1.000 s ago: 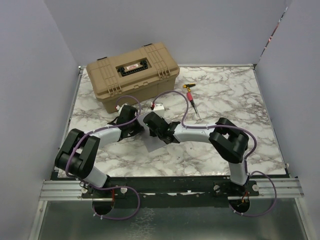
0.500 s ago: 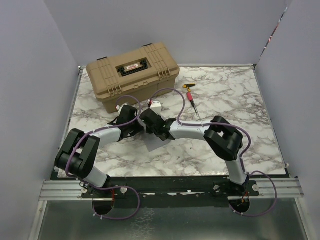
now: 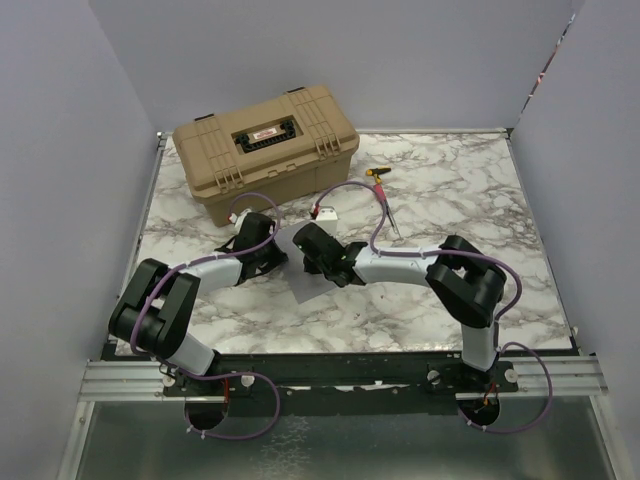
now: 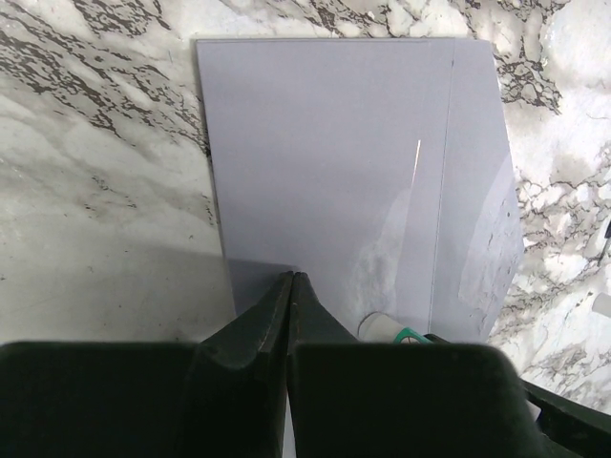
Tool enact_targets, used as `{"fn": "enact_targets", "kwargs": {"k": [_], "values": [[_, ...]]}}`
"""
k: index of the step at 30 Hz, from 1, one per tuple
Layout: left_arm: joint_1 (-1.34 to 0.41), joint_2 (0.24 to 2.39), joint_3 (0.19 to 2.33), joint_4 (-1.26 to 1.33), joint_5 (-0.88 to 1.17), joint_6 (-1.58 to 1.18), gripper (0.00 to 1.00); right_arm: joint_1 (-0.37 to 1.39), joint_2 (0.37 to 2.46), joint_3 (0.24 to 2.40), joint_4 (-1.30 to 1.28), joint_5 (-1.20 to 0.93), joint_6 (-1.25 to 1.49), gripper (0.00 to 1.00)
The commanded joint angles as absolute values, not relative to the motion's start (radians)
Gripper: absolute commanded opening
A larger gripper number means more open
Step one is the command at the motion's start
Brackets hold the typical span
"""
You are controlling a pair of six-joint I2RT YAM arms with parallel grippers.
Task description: Place the letter into the envelope and seal it
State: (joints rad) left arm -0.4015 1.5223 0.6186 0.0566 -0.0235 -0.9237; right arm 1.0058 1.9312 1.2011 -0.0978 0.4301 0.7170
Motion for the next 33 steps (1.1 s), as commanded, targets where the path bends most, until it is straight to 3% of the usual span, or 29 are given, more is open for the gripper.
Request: {"fn": "enact_targets", "kwargs": {"k": [1,16,27,33], "values": [[-0.399,1.569,0.552,-0.121,-0.127,-0.897,0.03,1.0,1.945,1.181,-0.173,0.395,0.706,0.0],[-0.4,1.595,0.555,-0.097,-0.08,-0.838,0.03,0.947,2.096,1.371,-0.131,0.402,0.698,0.0],[-0.401,1.595,0.56,-0.086,-0.083,-0.84,0.03,0.948,2.062,1.297,-0.041,0.278,0.63,0.0],[-0.4,1.585,0.554,-0.086,-0.093,-0.84,0.02,0.948,2.132,1.394,-0.093,0.331,0.661,0.0]]}}
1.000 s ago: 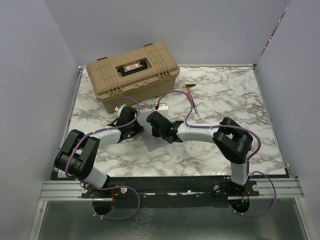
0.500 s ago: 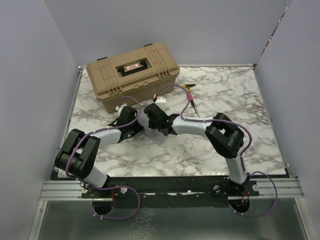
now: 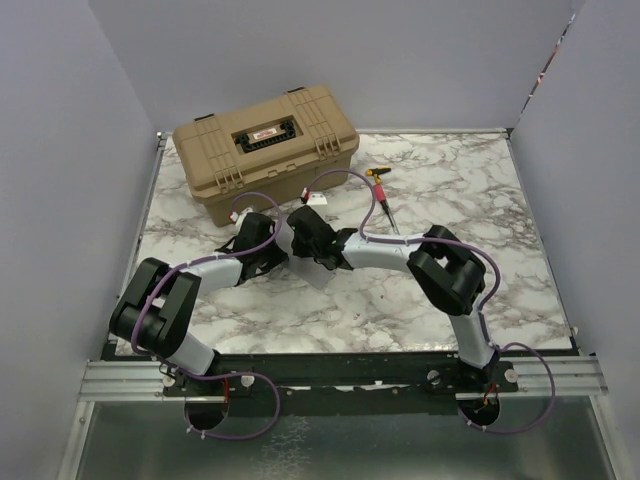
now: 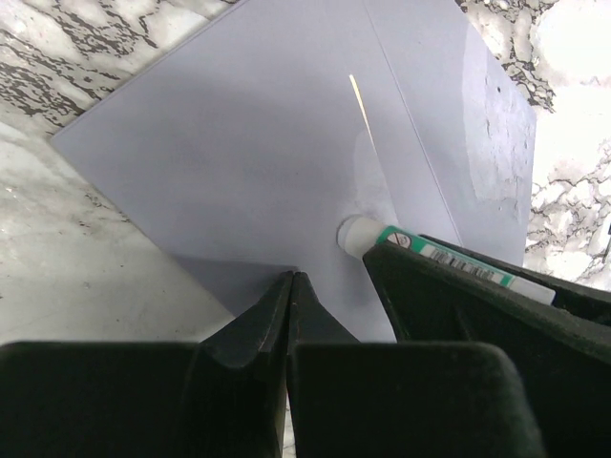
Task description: Place the letter into the envelope and seal it
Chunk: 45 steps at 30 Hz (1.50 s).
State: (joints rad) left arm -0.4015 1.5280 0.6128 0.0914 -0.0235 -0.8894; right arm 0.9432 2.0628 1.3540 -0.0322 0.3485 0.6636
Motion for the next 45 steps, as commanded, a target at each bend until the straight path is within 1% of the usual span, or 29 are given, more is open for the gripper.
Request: {"fn": "enact_targets", "kwargs": {"k": [1,7,11,15,21,28,32,36,41,44,45], "values": [[-0.4,1.584,0.553,-0.087,-0.095,-0.841,0.02,0.948,2.137,1.402,-0.094,0.341,0.665,0.0],[-0.399,1.593,0.556,-0.084,-0.099,-0.843,0.02,0.948,2.144,1.414,-0.088,0.415,0.69,0.0],[-0.399,1.591,0.555,-0.082,-0.101,-0.845,0.02,0.948,2.15,1.407,-0.048,0.428,0.682,0.0],[-0.399,1.58,0.552,-0.083,-0.105,-0.849,0.02,0.948,2.143,1.4,-0.091,0.434,0.702,0.0],[-0.399,1.552,0.542,-0.084,-0.125,-0.861,0.01,0.947,2.047,1.323,-0.209,0.413,0.731,0.0],[-0.399,1.548,0.536,-0.083,-0.132,-0.872,0.01,0.947,1.963,1.246,-0.291,0.326,0.721,0.0],[-0.399,1.546,0.535,-0.084,-0.134,-0.873,0.01,0.947,1.919,1.232,-0.31,0.229,0.694,0.0],[-0.4,1.533,0.54,-0.083,-0.121,-0.865,0.01,0.938,1.773,1.136,-0.178,0.133,0.692,0.0],[-0.399,1.496,0.563,-0.084,-0.058,-0.829,0.03,0.877,1.61,1.051,-0.097,0.032,0.756,0.0],[-0.398,1.457,0.574,-0.084,-0.028,-0.807,0.06,0.844,1.521,0.99,-0.059,-0.022,0.785,0.0],[-0.399,1.44,0.577,-0.084,-0.014,-0.804,0.08,0.834,1.498,0.974,-0.058,-0.033,0.793,0.0]]}}
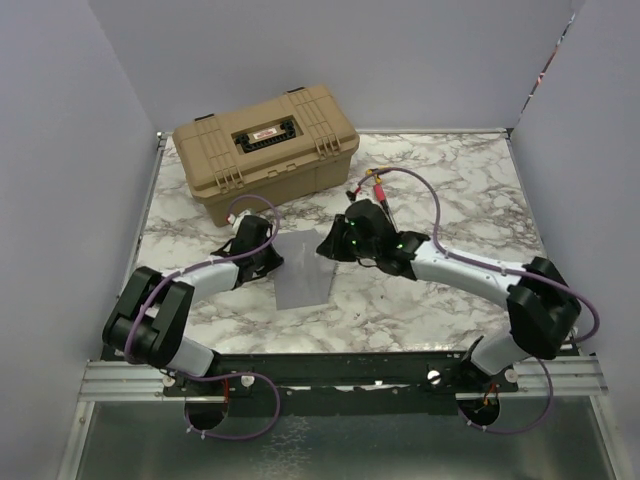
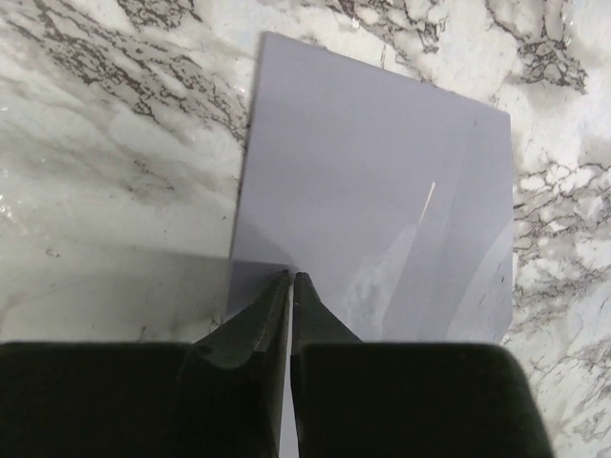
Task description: Place the letter into the envelope and seal it
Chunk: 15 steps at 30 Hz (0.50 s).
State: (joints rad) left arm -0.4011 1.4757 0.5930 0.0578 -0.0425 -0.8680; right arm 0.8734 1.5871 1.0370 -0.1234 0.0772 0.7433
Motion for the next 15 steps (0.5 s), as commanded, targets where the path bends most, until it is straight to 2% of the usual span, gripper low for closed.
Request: {"fn": "enact_targets", "kwargs": {"k": [1,4,12,15], "values": [[-0.399,1.426,0.581,-0.085,-0.003,-0.799,0.11,0.823,1.47,0.958,-0.059,-0.035,0.8,0.0],[-0.399,1.386,0.602,-0.084,0.076,-0.782,0.22,0.783,1.418,0.911,-0.071,-0.031,0.819,0.0],[-0.399,1.274,0.653,-0.127,0.162,-0.743,0.6,0.599,1.317,0.755,-0.08,-0.111,0.93,0.01],[-0.399,1.241,0.655,-0.156,0.147,-0.74,0.73,0.522,1.302,0.69,-0.07,-0.143,0.991,0.05]]}}
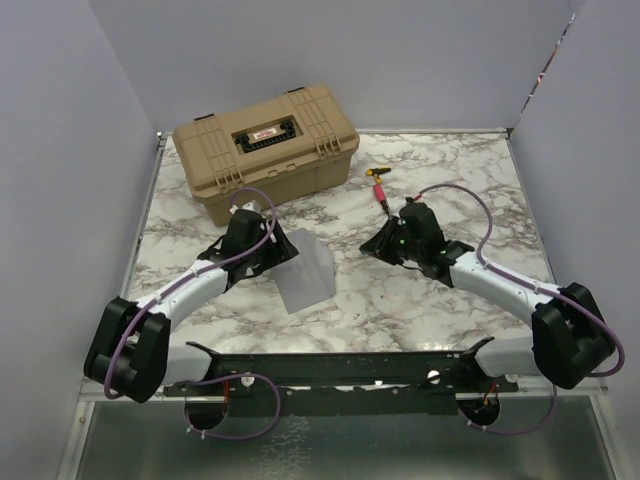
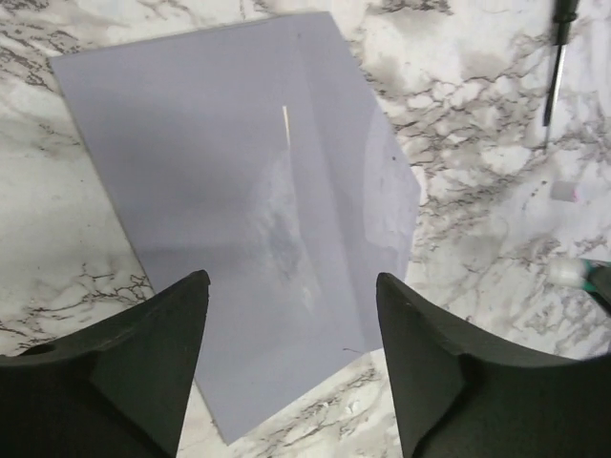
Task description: Place the letter into the envelope and seal it
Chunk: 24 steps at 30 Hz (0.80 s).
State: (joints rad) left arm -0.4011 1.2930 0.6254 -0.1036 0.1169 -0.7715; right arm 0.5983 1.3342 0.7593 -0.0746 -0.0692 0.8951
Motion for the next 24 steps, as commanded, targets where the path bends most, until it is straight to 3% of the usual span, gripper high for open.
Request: {"fn": "enact_targets", "kwargs": {"k": [1,14,24], "values": [[-0.4,1.231,0.653,-0.162,0.142,-0.738,0.76,0.494,1.3,0.663,-0.05,-0.159,1.011,0.07],[-0.399,1.22,0.636,-0.191,0.144,-0.723,0.8,0.232,1.297,0.425,0.184,-0.219,1.237,0.13],[-0.399,1.235,0.644,-0.193,0.148,-0.726,0.8,0.175,1.363,0.398,0.243,-0.271,1.297,0.15]]}}
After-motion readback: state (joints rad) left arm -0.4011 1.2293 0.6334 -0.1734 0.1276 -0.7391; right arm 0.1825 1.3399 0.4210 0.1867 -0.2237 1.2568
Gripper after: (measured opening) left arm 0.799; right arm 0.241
